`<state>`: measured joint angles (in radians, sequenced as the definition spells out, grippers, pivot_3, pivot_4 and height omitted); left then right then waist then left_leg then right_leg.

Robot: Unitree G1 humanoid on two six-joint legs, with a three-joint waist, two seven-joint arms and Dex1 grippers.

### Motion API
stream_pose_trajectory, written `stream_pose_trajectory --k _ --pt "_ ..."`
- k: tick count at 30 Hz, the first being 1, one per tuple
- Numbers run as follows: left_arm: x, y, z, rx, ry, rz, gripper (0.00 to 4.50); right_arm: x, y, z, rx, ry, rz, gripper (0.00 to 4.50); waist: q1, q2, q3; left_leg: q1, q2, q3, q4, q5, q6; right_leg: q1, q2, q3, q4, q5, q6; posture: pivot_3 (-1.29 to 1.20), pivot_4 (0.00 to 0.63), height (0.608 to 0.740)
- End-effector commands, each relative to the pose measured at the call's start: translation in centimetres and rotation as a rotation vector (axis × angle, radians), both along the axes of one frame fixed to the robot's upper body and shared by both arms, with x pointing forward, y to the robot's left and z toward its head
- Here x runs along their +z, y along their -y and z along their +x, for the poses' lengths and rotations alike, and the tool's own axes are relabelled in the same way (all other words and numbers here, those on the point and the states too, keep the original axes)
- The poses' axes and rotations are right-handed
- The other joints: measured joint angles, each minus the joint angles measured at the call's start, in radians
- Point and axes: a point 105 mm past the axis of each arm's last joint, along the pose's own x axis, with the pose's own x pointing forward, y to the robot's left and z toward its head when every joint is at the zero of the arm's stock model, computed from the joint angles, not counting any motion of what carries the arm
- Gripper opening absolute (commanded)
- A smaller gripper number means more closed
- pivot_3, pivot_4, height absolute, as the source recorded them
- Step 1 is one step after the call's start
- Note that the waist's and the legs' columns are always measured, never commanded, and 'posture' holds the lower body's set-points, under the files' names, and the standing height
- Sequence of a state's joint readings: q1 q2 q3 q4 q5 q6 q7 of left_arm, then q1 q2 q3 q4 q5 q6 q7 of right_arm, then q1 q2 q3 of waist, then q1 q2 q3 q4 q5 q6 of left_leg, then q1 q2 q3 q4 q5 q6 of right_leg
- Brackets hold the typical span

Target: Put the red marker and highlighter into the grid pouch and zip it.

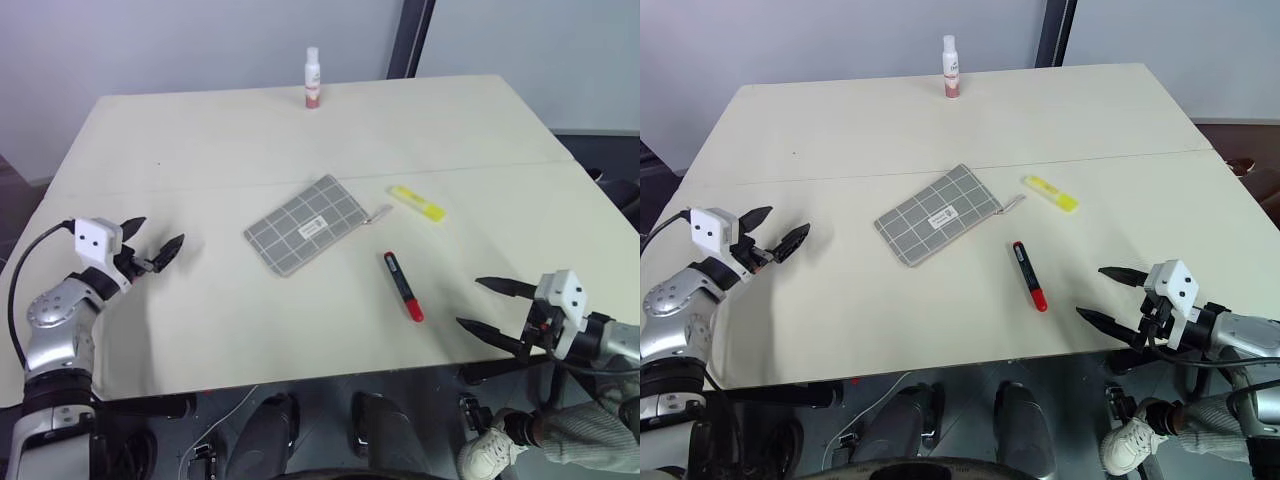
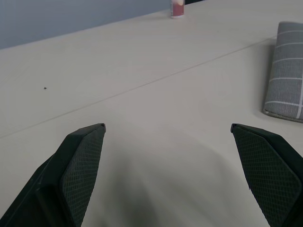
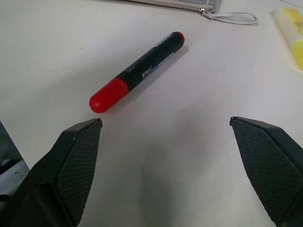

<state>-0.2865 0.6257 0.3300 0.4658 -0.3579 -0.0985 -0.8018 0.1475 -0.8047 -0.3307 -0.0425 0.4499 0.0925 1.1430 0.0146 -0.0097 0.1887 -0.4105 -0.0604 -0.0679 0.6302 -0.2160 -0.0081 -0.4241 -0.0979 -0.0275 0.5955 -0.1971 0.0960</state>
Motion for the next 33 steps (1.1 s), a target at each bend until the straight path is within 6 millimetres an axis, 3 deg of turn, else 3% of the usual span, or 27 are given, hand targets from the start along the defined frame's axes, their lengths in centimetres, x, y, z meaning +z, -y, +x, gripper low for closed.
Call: stream_pose_trajectory --k 1,7,20,33 --pt "1.4 -0.2 0.1 0.003 0.059 0.027 4.48 1.2 0.4 0.3 -0.006 0.049 -0.023 4.50 0.000 0.000 0.000 0.000 0.000 0.000 0.000 0.000 0.000 0.000 0.000 0.000 0.000 0.000 0.000 0.00 0.150 0.740" --pt "1.6 0.7 -0.2 -0.034 0.066 0.088 4.48 1.2 0.4 0.4 -0.009 0.051 -0.026 4.50 0.000 0.000 0.000 0.000 0.000 0.000 0.000 0.001 0.001 0.000 0.000 0.000 0.000 0.000 0.000 0.00 0.150 0.740" --pt "1.9 0.4 -0.5 -0.066 0.066 0.031 4.48 1.2 0.4 0.6 -0.015 0.056 -0.023 4.50 0.000 0.000 0.000 0.000 0.000 0.000 0.000 0.001 0.001 0.000 0.000 0.000 0.000 0.000 0.000 0.00 0.150 0.740" --pt "2.1 0.9 -0.5 -0.090 0.087 0.065 4.48 2.5 0.0 2.0 -0.066 0.080 0.049 4.50 0.001 0.000 0.000 0.000 0.000 0.000 0.000 0.001 0.001 0.000 0.000 0.000 0.000 0.000 0.000 0.00 0.150 0.740"
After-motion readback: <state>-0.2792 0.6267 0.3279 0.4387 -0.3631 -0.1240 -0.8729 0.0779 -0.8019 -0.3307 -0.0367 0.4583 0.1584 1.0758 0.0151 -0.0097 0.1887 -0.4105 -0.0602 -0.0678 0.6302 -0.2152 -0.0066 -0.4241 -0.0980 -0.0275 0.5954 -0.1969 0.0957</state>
